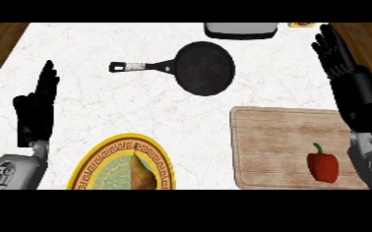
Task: Pick the bell pepper from the cutting board and place it in the pan
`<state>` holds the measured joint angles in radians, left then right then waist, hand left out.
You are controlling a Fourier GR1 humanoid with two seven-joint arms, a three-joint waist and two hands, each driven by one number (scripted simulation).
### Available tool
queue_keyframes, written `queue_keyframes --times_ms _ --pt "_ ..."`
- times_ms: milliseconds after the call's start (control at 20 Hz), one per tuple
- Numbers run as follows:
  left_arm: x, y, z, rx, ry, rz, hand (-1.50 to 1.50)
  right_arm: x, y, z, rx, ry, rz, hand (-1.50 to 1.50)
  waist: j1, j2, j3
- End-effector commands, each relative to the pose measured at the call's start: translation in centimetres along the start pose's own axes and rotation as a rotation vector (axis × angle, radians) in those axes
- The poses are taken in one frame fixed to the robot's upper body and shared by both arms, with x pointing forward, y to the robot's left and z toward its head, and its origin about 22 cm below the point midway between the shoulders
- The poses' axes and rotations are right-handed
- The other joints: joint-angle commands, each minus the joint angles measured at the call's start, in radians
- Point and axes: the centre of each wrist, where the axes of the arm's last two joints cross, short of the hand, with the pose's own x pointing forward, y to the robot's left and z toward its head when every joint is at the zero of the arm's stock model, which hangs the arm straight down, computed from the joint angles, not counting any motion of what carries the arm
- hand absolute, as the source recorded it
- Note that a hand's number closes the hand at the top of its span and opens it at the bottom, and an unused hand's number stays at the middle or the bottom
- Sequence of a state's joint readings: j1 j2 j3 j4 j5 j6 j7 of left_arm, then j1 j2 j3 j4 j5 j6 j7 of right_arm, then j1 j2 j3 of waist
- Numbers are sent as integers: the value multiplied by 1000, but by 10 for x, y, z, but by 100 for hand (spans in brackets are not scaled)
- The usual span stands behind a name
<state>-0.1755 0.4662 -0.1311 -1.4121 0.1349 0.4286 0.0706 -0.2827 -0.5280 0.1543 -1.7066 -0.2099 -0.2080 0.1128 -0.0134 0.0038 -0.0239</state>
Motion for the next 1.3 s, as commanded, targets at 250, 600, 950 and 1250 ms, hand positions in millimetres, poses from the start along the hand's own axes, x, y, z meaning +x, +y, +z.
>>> queue_keyframes --times_ms 250,600,950,1250 --pt "-35 50 0 -11 233 -130 0 -13 -34 39 194 -103 -278 -150 -9 -6 26" --pt "-47 65 13 -19 325 -104 0 -81 -80 103 -557 6 -95 150 -47 -13 30" --pt "-45 51 10 -75 305 -102 0 -47 -105 166 -275 -49 106 -150 -7 -8 23" --pt "-33 48 5 -81 288 -105 0 -7 -120 155 -165 138 419 -150 4 -6 21"
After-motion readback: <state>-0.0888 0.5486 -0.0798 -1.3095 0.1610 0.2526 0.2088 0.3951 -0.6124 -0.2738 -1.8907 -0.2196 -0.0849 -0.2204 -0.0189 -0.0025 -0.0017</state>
